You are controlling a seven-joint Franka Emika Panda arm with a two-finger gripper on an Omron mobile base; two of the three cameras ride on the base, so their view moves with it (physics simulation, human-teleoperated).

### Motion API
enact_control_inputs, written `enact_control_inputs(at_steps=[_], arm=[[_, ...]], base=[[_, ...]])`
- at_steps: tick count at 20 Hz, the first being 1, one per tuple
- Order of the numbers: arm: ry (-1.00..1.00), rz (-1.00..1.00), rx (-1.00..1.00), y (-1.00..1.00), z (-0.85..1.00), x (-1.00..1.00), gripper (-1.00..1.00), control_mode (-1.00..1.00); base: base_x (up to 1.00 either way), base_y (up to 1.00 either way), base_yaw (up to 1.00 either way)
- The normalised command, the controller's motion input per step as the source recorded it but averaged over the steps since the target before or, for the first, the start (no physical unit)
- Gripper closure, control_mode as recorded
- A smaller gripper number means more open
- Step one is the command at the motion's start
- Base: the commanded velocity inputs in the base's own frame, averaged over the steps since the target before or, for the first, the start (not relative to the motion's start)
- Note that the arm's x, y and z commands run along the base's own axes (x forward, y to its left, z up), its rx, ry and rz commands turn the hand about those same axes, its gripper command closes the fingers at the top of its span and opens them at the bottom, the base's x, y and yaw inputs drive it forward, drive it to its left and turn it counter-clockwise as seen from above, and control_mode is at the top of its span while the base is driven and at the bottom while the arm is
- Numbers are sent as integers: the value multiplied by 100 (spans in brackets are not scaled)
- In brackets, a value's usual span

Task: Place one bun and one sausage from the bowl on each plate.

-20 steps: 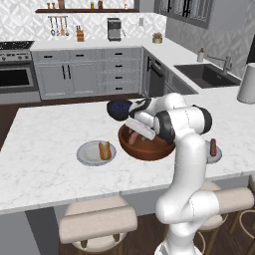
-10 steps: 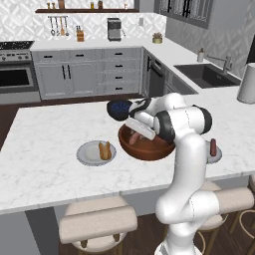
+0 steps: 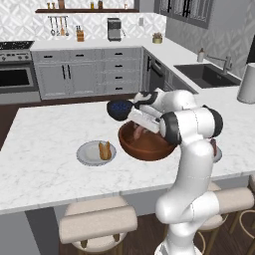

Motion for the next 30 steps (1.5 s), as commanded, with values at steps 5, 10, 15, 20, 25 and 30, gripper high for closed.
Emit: enact_control_inputs(at_steps=[5, 10, 15, 20, 25, 30], arm=[[15, 12, -10, 77, 81, -50, 100, -100], [23, 22, -15, 100, 32, -4, 100, -100], [26, 20, -14, 100, 18, 1, 100, -100], [19, 10, -13, 99, -1, 0, 100, -100], [15, 12, -22, 76, -49, 10, 100, -100], [6, 12, -24, 51, -56, 11, 100, -100]], base=[[0, 0, 0], [0, 0, 0], [0, 0, 0], [0, 0, 0], [0, 0, 0], [0, 0, 0]])
